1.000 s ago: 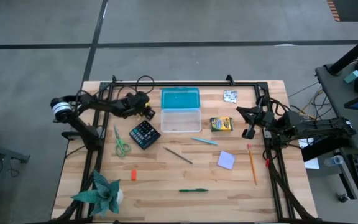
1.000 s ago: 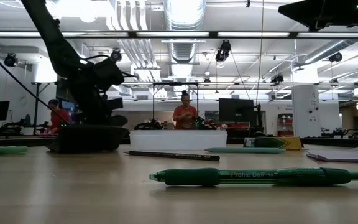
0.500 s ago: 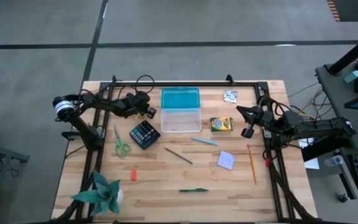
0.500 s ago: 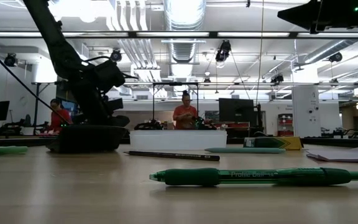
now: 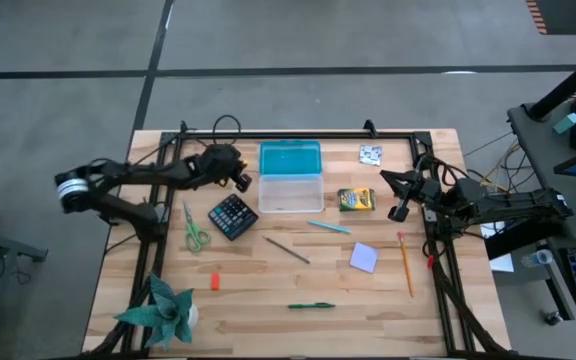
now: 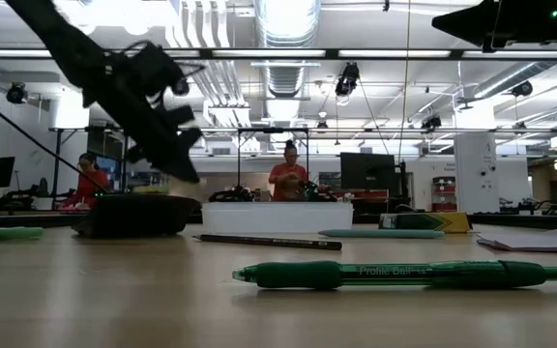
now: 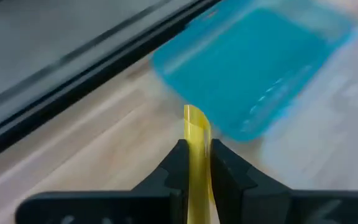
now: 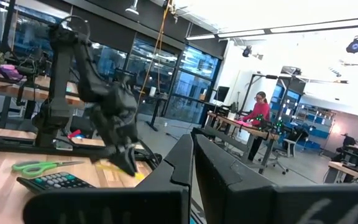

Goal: Pack school essentials
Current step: Put the yellow pen into the blue supply box

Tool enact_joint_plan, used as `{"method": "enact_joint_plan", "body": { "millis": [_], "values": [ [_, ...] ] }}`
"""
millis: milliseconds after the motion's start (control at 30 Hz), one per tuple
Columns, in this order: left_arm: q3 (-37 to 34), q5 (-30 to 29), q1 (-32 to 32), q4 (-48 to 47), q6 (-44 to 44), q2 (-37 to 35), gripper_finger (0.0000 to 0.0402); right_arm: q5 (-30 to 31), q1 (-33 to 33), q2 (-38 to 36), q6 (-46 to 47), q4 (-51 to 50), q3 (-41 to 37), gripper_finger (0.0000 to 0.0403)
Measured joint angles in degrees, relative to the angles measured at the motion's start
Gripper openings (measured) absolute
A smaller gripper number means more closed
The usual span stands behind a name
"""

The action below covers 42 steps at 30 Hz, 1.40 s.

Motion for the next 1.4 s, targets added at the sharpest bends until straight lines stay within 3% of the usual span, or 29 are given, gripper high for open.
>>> {"method": "enact_joint_plan", "body": {
  "millis": [167, 400, 467, 533, 667, 733, 800, 1000, 1233, 1400],
  "values": [
    [1.49, 5.65, -6.66, 4.93, 1.73, -4.40, 0.0005, 0.00, 0.00, 0.00, -0.57, 0.05, 0.00, 0.0009],
    [2.53, 1.61, -12.98, 7.40, 4.25, -4.08, 0.0003, 0.02, -0.07, -0.04, -1.20, 0.15, 0.00, 0.0009],
    [2.10, 3.04, -13.22, 6.21, 4.77, -4.13, 0.0003, 0.04, -0.09, -0.04, -1.60, 0.15, 0.00, 0.0009],
    [0.78, 9.72, -13.42, 9.67, 6.78, -4.48, 0.0002, 0.07, -0.09, -0.04, -1.62, 0.13, 0.00, 0.0009],
    [-1.66, 29.24, -15.26, 31.69, 11.57, -4.67, 0.0001, 0.20, -0.09, -0.02, -1.99, 0.12, 0.00, 0.0009],
    [-2.62, 35.90, -15.82, 39.76, 12.36, -4.45, 0.0001, 0.22, -0.09, -0.02, -1.99, 0.11, 0.00, 0.0009],
    [-3.26, 38.64, -16.42, 43.59, 12.42, -4.36, 0.0001, 0.22, -0.09, -0.02, -1.99, 0.09, 0.00, 0.0009],
    [-3.48, 38.16, -17.20, 46.53, 8.27, -4.22, 0.0004, 0.31, -0.09, 0.02, -1.95, -0.09, 0.00, 0.0009],
    [-3.45, 43.25, -17.28, 54.75, 0.72, -4.13, 0.0081, 0.32, -0.09, 0.02, -1.97, -0.09, 0.00, 0.0009],
    [-3.45, 52.57, -17.73, 59.77, -0.33, -4.15, 0.0153, 0.33, -0.09, 0.04, -1.97, -0.11, 0.00, 0.0009]
  ]
}}
